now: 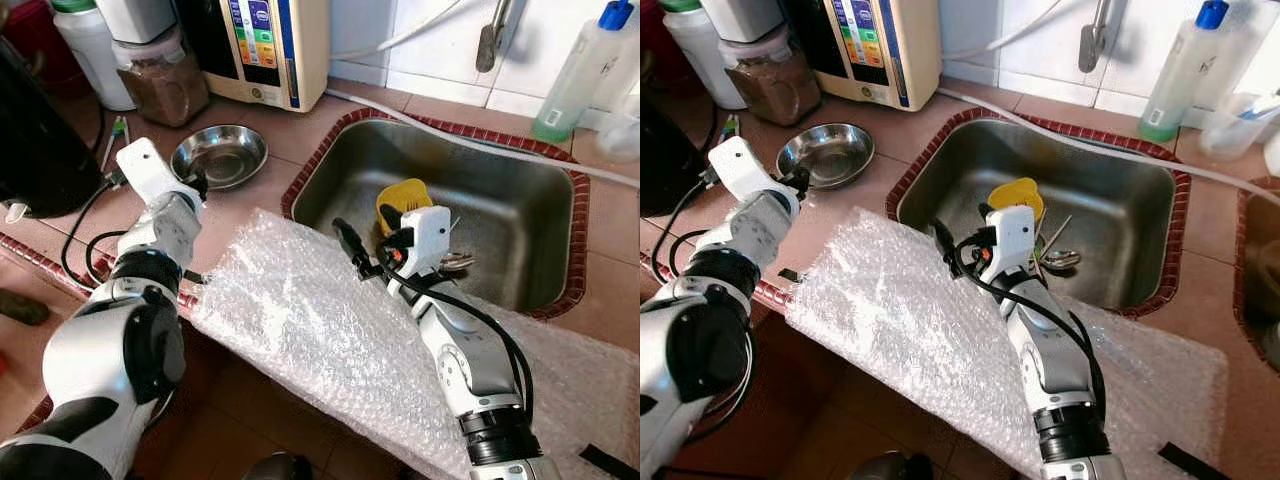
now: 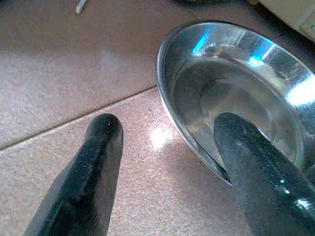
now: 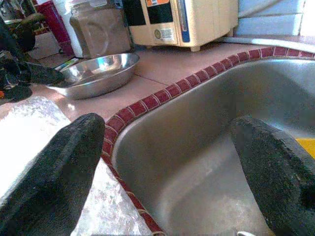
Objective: Kitchen organization
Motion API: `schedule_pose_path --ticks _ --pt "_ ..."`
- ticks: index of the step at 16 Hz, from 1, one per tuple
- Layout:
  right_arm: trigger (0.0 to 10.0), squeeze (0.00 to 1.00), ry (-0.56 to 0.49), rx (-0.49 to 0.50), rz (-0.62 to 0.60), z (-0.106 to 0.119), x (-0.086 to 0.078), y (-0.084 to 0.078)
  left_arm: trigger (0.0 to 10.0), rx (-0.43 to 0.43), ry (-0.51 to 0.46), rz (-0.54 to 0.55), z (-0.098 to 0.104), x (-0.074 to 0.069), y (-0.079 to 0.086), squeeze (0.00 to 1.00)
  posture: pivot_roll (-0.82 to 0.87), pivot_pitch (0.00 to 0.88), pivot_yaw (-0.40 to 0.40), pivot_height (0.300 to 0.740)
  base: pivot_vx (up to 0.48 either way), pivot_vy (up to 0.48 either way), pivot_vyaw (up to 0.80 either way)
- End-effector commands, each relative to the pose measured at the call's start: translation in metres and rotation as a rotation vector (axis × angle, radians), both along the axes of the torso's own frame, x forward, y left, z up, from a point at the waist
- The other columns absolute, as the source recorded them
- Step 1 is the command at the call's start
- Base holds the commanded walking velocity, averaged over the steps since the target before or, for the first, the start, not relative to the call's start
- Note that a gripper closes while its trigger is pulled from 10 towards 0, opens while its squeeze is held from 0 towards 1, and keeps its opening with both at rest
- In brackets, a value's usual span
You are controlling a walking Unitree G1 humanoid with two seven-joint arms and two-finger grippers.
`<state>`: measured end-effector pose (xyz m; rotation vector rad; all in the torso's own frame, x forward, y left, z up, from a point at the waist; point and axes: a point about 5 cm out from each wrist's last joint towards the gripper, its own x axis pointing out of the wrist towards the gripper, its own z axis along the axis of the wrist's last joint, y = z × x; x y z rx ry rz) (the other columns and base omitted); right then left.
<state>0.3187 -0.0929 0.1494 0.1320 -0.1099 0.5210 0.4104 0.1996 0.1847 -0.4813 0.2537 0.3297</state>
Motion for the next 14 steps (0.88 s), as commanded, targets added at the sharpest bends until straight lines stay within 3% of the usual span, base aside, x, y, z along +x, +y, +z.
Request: schedule_pose_path --ticks 1,3,4,5,6,14 --pt "10.0 1.00 -0.006 0.003 0.005 0.0022 -0.0032 0.0023 10.0 -0.026 0.016 0.014 0.0022 0.0004 0.0033 0.00 -0.06 0.161 0.145 0.740 0.000 0.000 0.00" --pt "10.0 1.00 -0.003 0.004 0.001 0.0018 -0.0030 0.0026 10.0 -0.035 0.024 -0.003 0.0007 0.0004 0.0018 0.00 -0.06 0.158 0.149 0.740 0.000 0.000 0.00" --pt "10.0 1.00 -0.003 0.005 -0.001 0.0018 -0.0028 0.0032 7.2 -0.049 0.024 -0.011 0.0002 0.0005 0.0008 0.00 -0.06 0.156 0.152 0.740 0.000 0.000 0.00" --pt "10.0 1.00 -0.003 0.007 -0.004 0.0019 -0.0028 0.0034 2.0 -0.062 0.019 -0.011 0.0010 0.0009 0.0002 0.00 -0.06 0.155 0.155 0.740 0.000 0.000 0.00" --pt "10.0 1.00 -0.003 0.007 -0.006 0.0017 -0.0029 0.0033 0.0 -0.062 0.015 -0.013 0.0016 0.0011 0.0000 0.00 -0.06 0.154 0.156 0.740 0.000 0.000 0.00" --pt "10.0 1.00 0.002 0.005 -0.020 0.0010 -0.0020 0.0009 0.0 -0.087 0.016 -0.025 -0.0007 0.0010 -0.0022 0.00 -0.07 0.149 0.159 0.740 0.000 0.000 0.00"
